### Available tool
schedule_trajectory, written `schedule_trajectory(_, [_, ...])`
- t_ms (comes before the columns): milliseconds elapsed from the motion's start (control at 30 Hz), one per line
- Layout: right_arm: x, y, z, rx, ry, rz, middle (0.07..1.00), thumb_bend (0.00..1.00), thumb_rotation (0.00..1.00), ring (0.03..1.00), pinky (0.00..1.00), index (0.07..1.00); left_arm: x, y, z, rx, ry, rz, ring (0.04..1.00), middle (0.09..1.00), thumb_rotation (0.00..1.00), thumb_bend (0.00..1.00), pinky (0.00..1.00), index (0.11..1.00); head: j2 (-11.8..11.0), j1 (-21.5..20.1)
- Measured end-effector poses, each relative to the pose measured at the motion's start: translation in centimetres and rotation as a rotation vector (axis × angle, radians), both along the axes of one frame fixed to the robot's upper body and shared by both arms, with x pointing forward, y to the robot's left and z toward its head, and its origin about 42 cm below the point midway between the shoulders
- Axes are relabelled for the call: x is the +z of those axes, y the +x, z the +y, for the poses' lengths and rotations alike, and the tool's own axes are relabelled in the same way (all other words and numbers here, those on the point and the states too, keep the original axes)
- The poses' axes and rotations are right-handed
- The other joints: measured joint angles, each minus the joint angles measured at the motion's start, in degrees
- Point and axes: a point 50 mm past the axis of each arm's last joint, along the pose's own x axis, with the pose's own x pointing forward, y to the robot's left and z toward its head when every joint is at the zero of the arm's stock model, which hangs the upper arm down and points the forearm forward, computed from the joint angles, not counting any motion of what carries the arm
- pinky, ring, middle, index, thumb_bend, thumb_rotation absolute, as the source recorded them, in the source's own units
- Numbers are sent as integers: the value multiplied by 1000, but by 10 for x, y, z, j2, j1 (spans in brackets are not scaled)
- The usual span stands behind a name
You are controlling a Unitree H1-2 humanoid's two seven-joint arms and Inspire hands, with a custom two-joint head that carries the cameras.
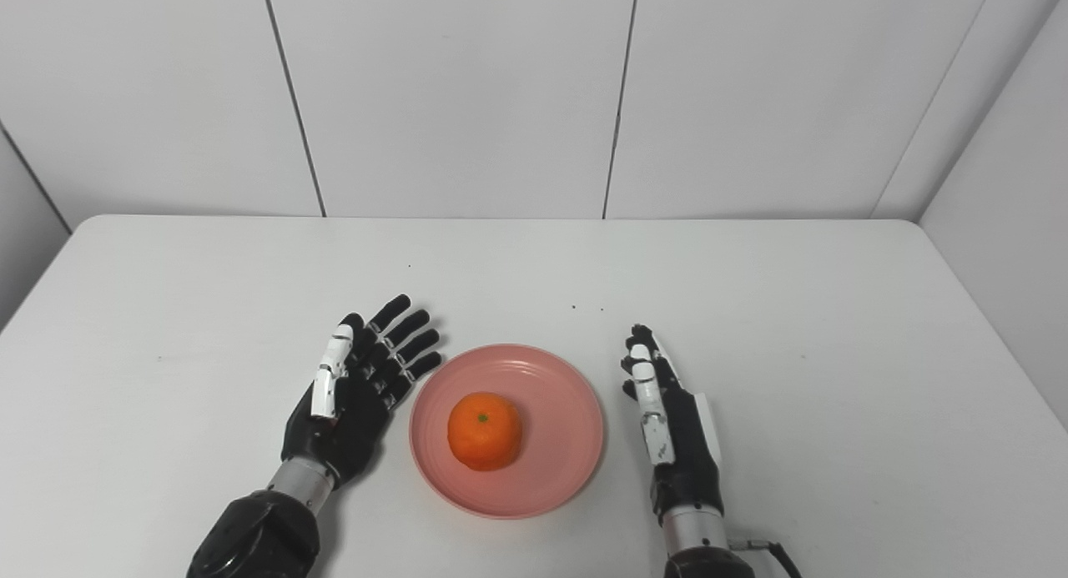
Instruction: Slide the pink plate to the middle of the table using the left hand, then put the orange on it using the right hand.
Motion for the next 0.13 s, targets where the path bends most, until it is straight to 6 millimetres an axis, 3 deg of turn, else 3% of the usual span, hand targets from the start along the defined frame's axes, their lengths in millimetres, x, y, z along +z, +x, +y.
schedule_trajectory(133, [-2,1,0,-2,0,-2,914,250,1000,903,890,909,0,0,0,2,8,0,846,857,1000,350,840,850,-4,2])
